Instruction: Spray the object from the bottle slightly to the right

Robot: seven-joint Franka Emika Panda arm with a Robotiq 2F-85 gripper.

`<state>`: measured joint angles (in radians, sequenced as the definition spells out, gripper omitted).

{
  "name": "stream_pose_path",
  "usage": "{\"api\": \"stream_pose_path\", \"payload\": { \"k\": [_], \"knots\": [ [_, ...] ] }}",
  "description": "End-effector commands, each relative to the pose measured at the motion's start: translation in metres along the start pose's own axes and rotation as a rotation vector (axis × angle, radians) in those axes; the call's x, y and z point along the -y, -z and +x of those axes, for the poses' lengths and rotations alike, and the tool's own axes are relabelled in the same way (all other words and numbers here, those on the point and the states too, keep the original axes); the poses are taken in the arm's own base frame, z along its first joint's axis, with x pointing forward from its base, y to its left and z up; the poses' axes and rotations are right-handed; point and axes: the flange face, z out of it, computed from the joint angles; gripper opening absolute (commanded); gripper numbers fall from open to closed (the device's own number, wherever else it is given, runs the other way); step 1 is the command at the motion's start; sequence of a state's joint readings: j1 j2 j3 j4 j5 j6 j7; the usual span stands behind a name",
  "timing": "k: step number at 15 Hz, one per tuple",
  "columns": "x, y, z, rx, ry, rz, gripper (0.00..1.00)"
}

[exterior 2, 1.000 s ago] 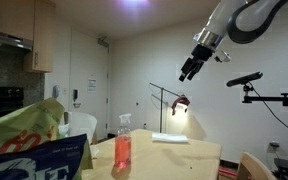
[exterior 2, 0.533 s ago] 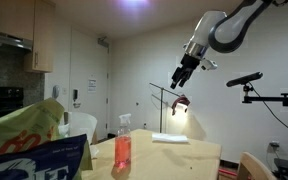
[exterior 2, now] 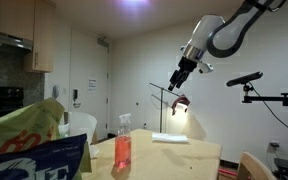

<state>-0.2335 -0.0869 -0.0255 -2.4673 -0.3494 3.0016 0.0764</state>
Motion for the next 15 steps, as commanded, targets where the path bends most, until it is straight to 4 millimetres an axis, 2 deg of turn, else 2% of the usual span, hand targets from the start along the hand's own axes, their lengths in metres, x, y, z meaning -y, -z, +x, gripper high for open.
{"api": "stream_pose_path", "payload": {
  "k": [1,5,7,13,15],
  "knots": [
    [-0.008,-0.031,0.014,-0.01,0.01,-0.01,1.0],
    [-0.004,-0.064,0.026,0.005,0.006,0.01,1.0],
    [-0.001,-0.074,0.036,-0.009,-0.003,0.021,1.0],
    [0.022,-0.086,0.082,-0.037,0.072,0.038,1.0],
    [0.031,-0.092,0.092,-0.034,0.11,0.04,1.0]
  ]
}}
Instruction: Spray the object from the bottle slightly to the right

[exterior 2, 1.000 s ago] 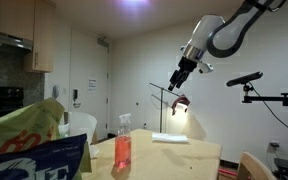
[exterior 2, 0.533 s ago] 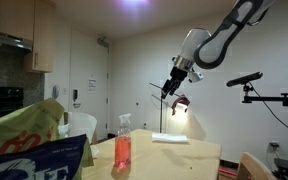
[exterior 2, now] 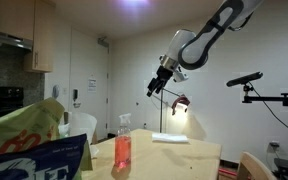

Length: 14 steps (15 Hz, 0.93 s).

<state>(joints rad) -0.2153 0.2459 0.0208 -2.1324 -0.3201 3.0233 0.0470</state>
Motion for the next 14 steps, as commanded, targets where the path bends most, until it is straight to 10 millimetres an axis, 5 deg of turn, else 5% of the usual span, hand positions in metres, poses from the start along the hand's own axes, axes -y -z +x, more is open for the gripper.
{"api": "stream_pose_path", "payload": {
  "k": [1,7,14],
  "knots": [
    [0.011,-0.014,0.023,0.006,0.075,0.009,1.0],
    [0.041,-0.046,0.025,0.152,0.179,0.092,1.0],
    [0.045,-0.057,0.017,0.227,0.21,0.113,1.0]
  ]
}}
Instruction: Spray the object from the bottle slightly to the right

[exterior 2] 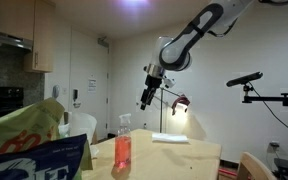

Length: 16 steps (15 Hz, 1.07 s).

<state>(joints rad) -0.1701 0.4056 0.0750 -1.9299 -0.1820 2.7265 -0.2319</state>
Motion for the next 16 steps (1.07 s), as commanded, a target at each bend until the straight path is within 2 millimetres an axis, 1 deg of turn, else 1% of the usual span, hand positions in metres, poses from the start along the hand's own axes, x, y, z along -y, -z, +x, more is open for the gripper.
{"api": "stream_pose_path", "payload": {
  "k": [1,5,8,9,10,11,12,13,16],
  "knots": [
    [0.0,0.0,0.001,0.001,0.0,0.0,1.0],
    [0.0,0.014,0.006,-0.16,-0.044,-0.18,1.0],
    [-0.013,0.029,0.02,-0.252,-0.099,-0.305,1.0],
    [-0.019,0.025,0.021,-0.277,-0.117,-0.343,1.0],
    [-0.021,0.027,0.026,-0.302,-0.147,-0.376,1.0],
    [-0.01,0.024,0.023,-0.318,-0.17,-0.373,1.0],
    [-0.003,0.02,0.023,-0.338,-0.181,-0.353,1.0],
    [0.006,0.011,0.02,-0.368,-0.19,-0.309,1.0],
    [0.035,-0.01,0.018,-0.439,-0.143,-0.207,1.0]
  ]
}}
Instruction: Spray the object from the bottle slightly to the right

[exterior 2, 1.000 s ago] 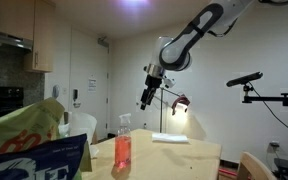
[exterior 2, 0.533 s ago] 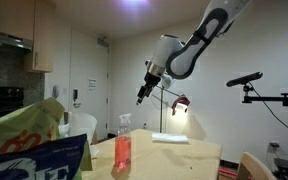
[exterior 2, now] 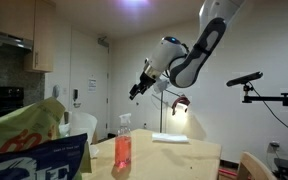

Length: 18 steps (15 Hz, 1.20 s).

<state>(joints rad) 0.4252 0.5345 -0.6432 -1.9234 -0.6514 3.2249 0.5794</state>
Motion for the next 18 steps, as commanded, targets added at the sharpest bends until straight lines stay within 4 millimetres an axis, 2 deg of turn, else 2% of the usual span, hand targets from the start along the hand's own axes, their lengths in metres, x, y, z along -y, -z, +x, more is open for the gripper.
{"api": "stream_pose_path", "payload": {
  "k": [1,5,8,13,18],
  "knots": [
    [0.036,-0.013,-0.015,-0.065,0.024,0.127,1.0],
    [0.075,-0.02,-0.041,-0.014,0.035,0.26,1.0],
    [0.091,-0.027,-0.057,0.058,0.039,0.328,1.0],
    [0.078,-0.033,-0.071,0.224,0.01,0.304,1.0],
    [0.05,-0.047,-0.068,0.322,-0.009,0.252,1.0]
  ]
}}
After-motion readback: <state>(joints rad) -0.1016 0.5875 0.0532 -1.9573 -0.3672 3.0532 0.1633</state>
